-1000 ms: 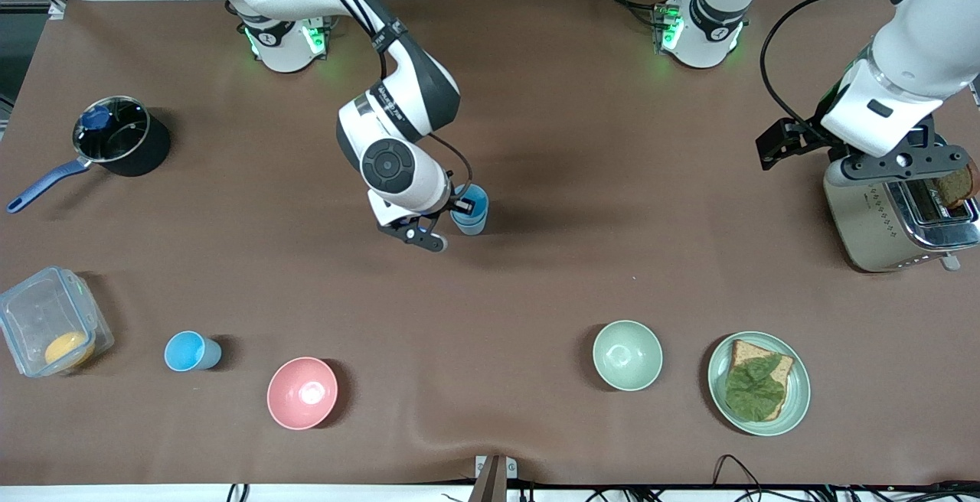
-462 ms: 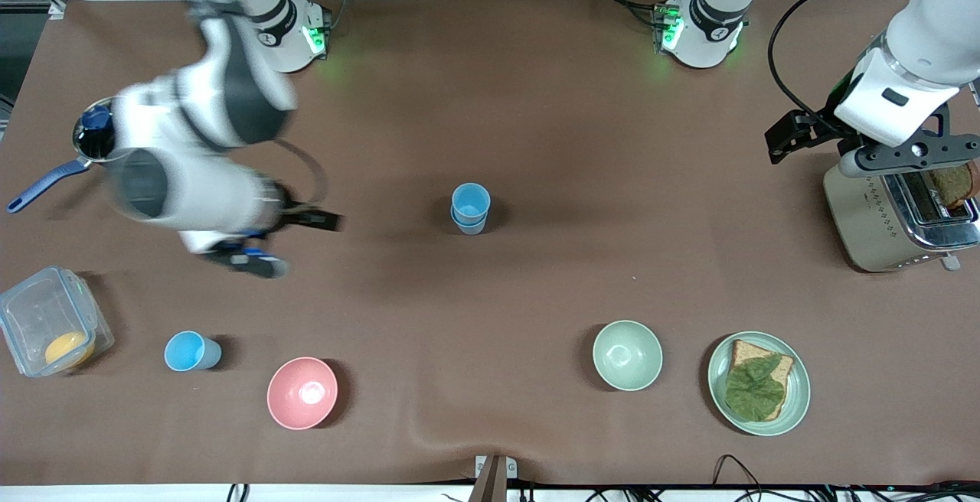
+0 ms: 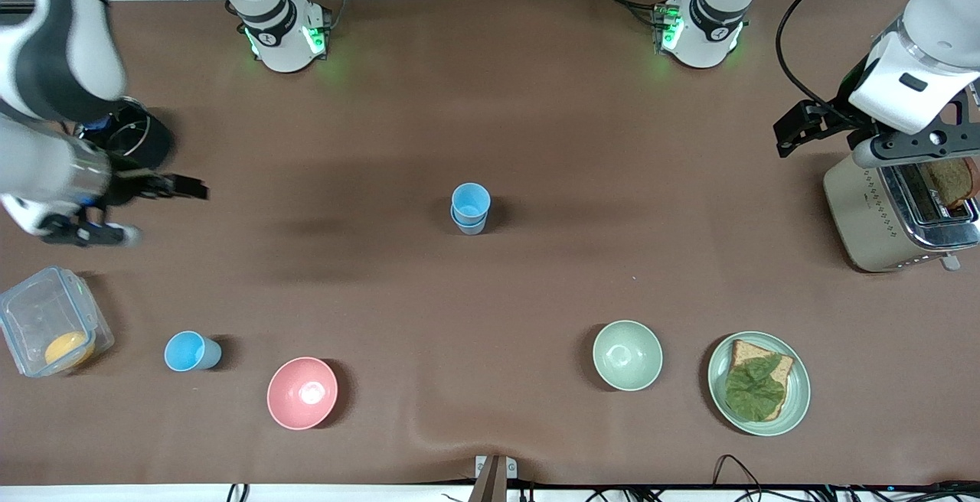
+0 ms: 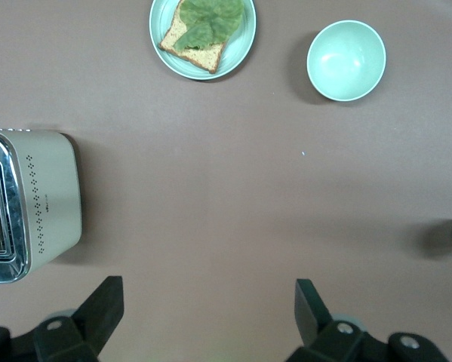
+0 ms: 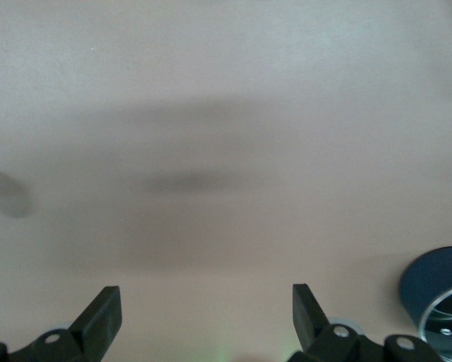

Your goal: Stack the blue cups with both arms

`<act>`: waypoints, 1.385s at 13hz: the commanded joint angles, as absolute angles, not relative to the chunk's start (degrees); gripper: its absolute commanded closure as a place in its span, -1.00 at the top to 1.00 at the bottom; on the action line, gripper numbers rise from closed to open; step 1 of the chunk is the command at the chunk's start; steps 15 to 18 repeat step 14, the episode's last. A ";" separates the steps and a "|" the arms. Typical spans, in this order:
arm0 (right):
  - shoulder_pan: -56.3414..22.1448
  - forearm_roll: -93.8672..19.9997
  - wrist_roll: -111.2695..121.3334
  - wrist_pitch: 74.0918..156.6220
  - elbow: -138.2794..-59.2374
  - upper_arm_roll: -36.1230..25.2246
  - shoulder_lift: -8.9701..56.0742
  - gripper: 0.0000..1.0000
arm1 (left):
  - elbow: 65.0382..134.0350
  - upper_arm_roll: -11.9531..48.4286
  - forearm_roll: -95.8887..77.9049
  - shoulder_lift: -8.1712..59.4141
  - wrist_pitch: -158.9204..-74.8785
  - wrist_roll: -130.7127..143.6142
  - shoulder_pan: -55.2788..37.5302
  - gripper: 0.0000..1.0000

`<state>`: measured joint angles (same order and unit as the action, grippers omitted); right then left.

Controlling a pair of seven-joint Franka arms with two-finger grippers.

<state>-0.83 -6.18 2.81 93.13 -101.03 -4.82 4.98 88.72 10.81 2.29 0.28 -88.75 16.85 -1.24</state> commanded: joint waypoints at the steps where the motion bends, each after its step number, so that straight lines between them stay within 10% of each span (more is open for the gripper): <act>1: 0.00 -4.05 3.52 94.66 -104.68 -3.43 -2.45 1.00 | 88.15 10.99 1.05 -0.09 -87.54 14.85 -0.44 1.00; 18: -0.26 0.70 3.96 85.43 -89.65 -3.16 -3.78 1.00 | 88.15 10.90 0.18 -0.09 -87.54 8.18 0.88 1.00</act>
